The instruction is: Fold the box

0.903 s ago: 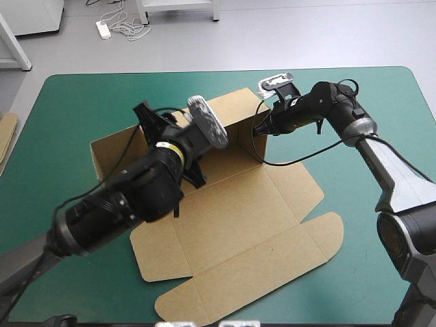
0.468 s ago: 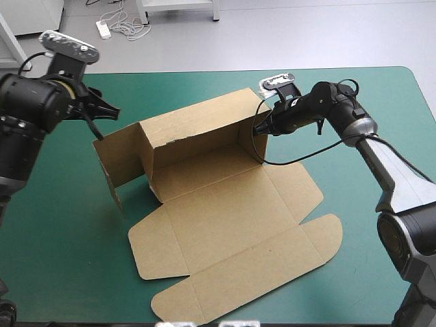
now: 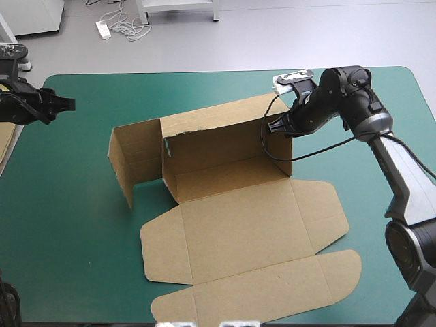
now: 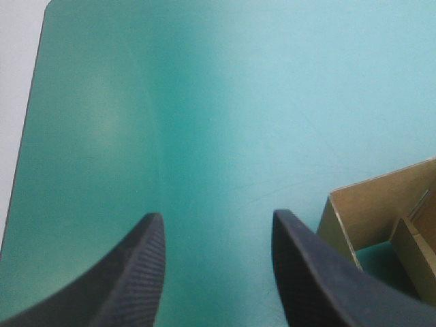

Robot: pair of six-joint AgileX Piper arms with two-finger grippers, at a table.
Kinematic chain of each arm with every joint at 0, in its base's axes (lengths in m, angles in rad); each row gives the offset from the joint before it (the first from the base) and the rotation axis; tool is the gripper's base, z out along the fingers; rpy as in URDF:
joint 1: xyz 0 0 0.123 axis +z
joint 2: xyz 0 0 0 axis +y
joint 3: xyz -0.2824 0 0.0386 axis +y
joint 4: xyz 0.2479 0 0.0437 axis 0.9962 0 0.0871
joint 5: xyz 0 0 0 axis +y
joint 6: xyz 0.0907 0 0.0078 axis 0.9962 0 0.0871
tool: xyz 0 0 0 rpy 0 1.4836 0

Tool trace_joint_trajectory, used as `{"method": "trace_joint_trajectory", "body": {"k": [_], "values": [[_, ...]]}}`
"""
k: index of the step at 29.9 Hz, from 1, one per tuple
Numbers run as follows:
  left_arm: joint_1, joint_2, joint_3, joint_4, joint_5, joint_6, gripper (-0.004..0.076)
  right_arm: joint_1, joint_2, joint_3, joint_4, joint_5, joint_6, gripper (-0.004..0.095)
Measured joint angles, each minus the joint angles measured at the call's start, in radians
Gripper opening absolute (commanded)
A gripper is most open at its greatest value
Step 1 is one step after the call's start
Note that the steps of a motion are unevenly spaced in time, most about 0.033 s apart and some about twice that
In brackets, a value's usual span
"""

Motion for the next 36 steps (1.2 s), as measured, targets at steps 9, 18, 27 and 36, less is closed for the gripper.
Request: {"method": "trace_joint_trajectory", "body": {"k": [9, 18, 27, 36], "values": [[0.000, 0.025, 0.000, -0.063, 0.000, 0.003, 0.0351, 0.000, 0.029, -0.010, -0.121, 0.022, 0.136, -0.0019], [0.001, 0.064, 0.000, -0.125, 0.000, 0.036, 0.0351, 0.000, 0.106, -0.099, -0.139, -0.019, 0.173, 0.0077], [0.001, 0.069, 0.000, -0.129, 0.000, 0.044, 0.0351, 0.000, 0.162, -0.094, -0.144, -0.077, 0.180, 0.0528], [0.001, 0.069, 0.000, -0.129, -0.008, 0.061, 0.0351, 0.000, 0.161, -0.093, -0.140, -0.075, 0.152, 0.0583]]}}
